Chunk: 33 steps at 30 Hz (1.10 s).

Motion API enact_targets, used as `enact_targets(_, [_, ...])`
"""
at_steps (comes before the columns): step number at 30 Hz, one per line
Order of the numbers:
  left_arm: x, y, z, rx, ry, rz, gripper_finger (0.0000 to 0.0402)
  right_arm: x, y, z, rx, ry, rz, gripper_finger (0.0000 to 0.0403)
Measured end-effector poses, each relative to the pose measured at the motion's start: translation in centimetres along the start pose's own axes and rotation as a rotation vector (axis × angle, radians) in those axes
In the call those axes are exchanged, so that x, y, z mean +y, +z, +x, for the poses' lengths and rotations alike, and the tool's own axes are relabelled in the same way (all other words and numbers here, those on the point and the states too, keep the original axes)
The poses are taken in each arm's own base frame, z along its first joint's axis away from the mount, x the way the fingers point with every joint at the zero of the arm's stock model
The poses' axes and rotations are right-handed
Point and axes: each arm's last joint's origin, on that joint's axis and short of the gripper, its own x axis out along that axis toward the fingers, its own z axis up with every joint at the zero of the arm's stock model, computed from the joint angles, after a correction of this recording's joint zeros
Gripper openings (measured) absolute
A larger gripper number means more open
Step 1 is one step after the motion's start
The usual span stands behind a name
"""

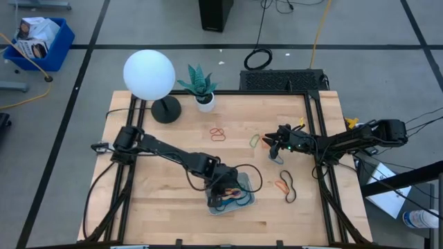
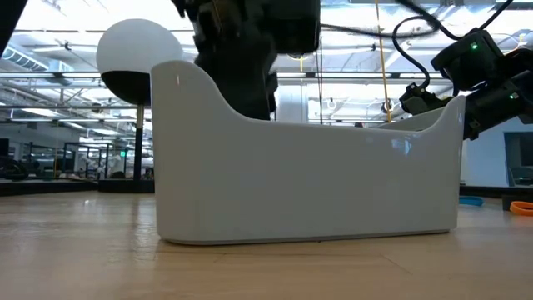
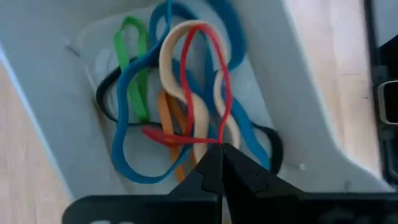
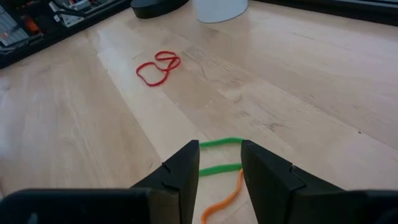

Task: Pick and place rubber bands into bin
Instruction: Put the bottom red rubber band into the gray bin

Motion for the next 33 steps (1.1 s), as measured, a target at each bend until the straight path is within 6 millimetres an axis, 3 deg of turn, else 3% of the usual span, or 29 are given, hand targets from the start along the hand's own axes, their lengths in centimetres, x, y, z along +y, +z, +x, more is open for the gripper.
enact_targets(6, [0.2, -0.1, 0.5, 0.009, 0.002, -0.009, 0.0004, 0.0, 0.0, 0.0, 0.002, 0.002, 0.0, 0.0114])
enact_targets(20, [0.2, 0.1, 0.3, -0.014, 0.028, -0.051, 0.0051, 0.0, -0.1, 0.0, 0.006, -0.001, -0.002, 0.0114])
enact_targets(29, [0.3, 0.1, 0.0, -0.016, 0.033, -0.029, 0.0139, 0.0, -0.1, 0.0, 0.006, -0.003, -0.004, 0.0114])
enact_targets(33, [0.8, 0.3, -1.8, -0.013, -0.014, -0.053, 0.0169, 0.0, -0.1, 0.0, 0.006, -0.003, -0.005, 0.0114])
